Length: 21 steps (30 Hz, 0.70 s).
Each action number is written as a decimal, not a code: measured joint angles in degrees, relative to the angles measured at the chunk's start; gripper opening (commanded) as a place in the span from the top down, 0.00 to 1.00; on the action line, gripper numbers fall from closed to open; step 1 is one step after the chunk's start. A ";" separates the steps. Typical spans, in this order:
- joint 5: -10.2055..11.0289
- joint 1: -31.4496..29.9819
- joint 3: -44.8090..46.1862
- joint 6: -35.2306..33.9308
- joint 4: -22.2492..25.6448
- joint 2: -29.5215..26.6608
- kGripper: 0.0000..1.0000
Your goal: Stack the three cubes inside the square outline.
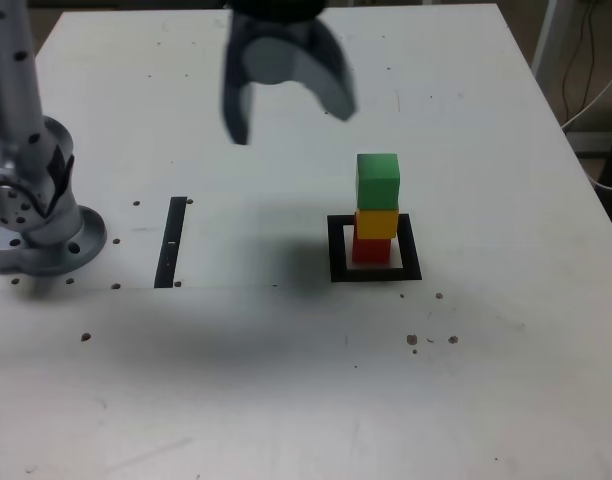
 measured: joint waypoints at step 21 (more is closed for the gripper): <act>-1.69 3.89 36.75 1.90 -20.16 -12.87 0.01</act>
